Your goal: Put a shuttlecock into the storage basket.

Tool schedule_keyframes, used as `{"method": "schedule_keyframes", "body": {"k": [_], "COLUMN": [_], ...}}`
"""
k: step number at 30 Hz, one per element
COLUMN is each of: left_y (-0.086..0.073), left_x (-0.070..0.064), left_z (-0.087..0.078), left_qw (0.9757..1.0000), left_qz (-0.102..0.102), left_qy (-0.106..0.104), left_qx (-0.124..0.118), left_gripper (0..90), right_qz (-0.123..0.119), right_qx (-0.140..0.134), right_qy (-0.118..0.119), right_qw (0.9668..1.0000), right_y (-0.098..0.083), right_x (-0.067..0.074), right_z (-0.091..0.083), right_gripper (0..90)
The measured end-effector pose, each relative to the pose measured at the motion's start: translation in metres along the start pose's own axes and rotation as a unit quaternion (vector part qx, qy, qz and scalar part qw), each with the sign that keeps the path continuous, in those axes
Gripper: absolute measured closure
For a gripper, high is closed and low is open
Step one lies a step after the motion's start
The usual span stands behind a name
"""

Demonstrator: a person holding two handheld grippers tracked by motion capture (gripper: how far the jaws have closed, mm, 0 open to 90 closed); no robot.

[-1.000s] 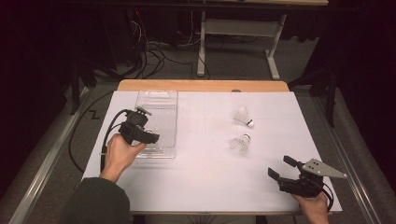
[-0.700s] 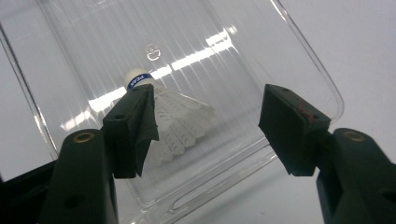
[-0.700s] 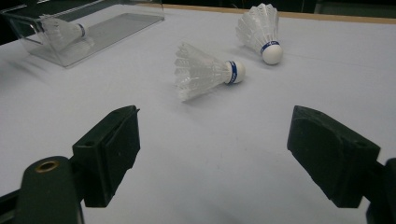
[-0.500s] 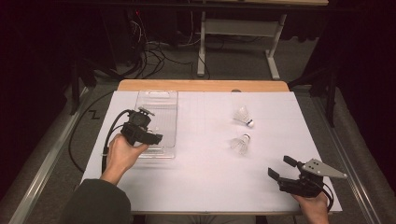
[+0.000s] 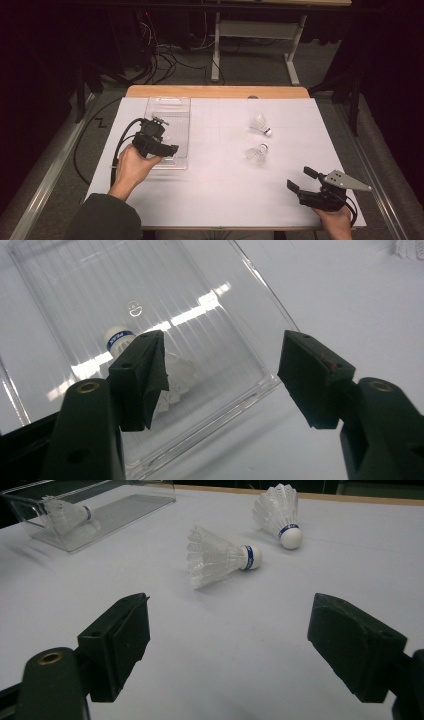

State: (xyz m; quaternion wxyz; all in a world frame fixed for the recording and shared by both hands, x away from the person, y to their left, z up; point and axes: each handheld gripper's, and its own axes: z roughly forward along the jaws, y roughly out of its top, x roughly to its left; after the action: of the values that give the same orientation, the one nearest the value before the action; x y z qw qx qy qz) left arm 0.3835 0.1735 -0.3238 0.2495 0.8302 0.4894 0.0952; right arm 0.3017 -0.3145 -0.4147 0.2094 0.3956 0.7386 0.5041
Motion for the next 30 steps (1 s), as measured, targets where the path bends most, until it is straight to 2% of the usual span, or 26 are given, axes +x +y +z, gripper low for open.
{"method": "schedule_keyframes", "body": {"k": [10,30], "left_y": [0.002,0.007], "left_x": [-0.014,-0.042], "left_z": [-0.003,0.002], "left_qw": [0.9997,0.9981], "left_qz": [0.014,0.045], "left_qy": [-0.018,-0.038], "left_qx": [-0.008,-0.015], "left_gripper": [36.7,36.4], "right_qz": [-0.001,0.001], "right_qx": [0.0,-0.001], "right_qy": [0.0,0.0], "right_qw": [1.0,1.0], "right_y": [0.0,0.0], "right_x": [0.0,0.0], "right_z": [0.0,0.0], "right_gripper": [17.9,17.9]}}
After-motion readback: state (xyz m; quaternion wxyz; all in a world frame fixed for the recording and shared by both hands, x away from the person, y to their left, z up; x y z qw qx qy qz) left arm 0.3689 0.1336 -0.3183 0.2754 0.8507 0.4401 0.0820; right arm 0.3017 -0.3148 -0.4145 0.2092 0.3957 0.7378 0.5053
